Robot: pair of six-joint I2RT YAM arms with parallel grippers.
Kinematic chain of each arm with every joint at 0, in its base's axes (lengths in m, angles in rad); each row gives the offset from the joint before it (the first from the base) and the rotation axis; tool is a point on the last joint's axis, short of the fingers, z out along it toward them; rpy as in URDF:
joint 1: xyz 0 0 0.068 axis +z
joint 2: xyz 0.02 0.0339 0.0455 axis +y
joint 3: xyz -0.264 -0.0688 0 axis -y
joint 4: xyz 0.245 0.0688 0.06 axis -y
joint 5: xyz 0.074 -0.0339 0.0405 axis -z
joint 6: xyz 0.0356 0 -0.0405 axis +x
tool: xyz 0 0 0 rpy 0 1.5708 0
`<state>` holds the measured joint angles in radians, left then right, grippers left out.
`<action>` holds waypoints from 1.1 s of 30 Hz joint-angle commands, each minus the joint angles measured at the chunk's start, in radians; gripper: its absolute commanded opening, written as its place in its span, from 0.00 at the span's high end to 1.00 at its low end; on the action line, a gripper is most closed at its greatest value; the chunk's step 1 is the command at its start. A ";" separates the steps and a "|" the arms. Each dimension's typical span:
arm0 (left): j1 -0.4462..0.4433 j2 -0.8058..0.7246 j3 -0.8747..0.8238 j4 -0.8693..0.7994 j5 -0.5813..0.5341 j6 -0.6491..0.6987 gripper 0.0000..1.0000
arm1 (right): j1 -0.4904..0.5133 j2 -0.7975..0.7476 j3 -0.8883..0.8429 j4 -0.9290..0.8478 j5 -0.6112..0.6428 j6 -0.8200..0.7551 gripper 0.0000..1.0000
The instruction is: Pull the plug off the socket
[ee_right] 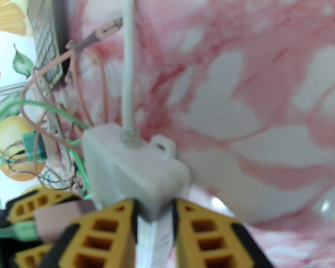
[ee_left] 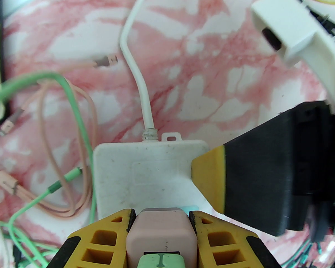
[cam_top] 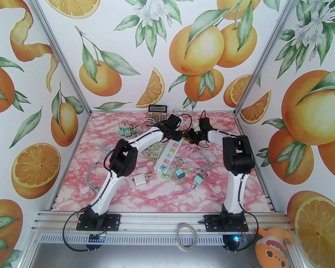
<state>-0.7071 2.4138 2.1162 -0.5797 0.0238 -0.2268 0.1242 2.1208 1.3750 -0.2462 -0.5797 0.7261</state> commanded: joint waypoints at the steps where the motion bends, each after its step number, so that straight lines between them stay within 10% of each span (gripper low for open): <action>1: -0.038 -0.083 0.010 -0.013 -0.053 0.053 0.74 | 0.018 0.071 -0.029 -0.166 0.125 -0.027 0.74; 13: -0.063 -0.202 -0.076 -0.010 -0.101 0.071 0.73 | 0.020 -0.023 0.003 -0.134 0.104 -0.018 0.69; 33: -0.234 -0.355 -0.329 0.119 -0.199 0.105 0.73 | -0.206 -0.491 -0.136 -0.115 0.263 0.122 0.26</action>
<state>-0.9176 2.0869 1.8011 -0.5205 -0.1574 -0.1390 -0.0422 1.6791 1.2869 -0.3382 -0.3710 0.8295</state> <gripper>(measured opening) 0.300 0.733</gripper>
